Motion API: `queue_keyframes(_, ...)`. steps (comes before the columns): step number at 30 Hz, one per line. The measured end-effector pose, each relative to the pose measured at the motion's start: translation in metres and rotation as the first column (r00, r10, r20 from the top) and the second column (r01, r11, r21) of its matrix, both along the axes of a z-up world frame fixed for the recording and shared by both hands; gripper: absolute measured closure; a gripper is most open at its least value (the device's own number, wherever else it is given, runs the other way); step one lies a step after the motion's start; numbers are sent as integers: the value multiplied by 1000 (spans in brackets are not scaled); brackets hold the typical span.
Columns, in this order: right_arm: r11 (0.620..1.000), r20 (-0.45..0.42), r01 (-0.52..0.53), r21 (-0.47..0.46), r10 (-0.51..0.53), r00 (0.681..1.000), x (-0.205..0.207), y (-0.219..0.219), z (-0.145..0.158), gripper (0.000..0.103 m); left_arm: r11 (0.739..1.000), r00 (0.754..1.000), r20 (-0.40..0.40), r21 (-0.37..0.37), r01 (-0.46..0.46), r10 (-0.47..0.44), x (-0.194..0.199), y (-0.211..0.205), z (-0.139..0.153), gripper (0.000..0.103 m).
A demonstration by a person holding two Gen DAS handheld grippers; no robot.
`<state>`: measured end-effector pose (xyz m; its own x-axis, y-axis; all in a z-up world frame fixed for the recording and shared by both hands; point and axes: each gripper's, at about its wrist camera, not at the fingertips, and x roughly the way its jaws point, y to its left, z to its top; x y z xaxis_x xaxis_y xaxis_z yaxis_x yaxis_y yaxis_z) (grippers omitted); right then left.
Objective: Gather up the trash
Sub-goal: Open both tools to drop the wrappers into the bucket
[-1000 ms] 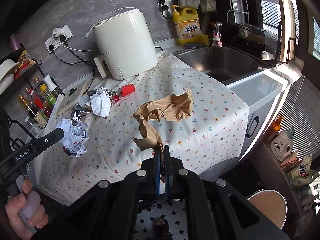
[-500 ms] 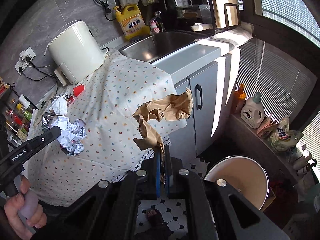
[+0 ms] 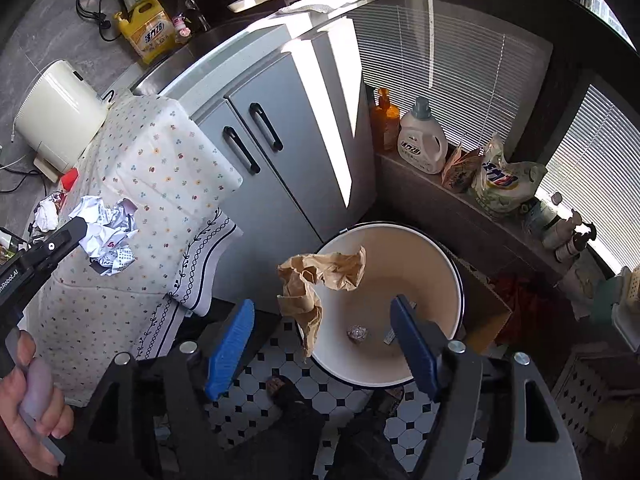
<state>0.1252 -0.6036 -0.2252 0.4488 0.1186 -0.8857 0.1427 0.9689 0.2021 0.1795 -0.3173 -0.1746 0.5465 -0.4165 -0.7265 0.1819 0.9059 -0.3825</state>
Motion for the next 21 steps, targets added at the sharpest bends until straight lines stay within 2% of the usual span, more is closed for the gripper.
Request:
queue_keyframes(9, 995, 2, 103, -7, -103, 995, -15, -72, 4, 31, 995, 995, -45, -16, 94, -94, 0, -71, -23, 92)
queue_keyframes(17, 986, 24, 165, -11, -165, 986, -33, -115, 9, 31, 978, 973, -102, -19, 208, -209, 4, -138, -38, 91)
queue_keyframes(19, 984, 27, 180, -5, -180, 983, -36, -121, 9, 31, 972, 964, -126, -41, 232, -236, 4, -149, -41, 81)
queue_keyframes(20, 982, 28, 188, 1, -188, 982, -37, -123, 8, 31, 969, 960, -138, -57, 240, -245, 5, -153, -43, 63)
queue_keyframes(21, 981, 29, 195, 4, -195, 980, -38, -126, 8, 31, 968, 958, -145, -63, 241, -248, 5, -155, -43, 42)
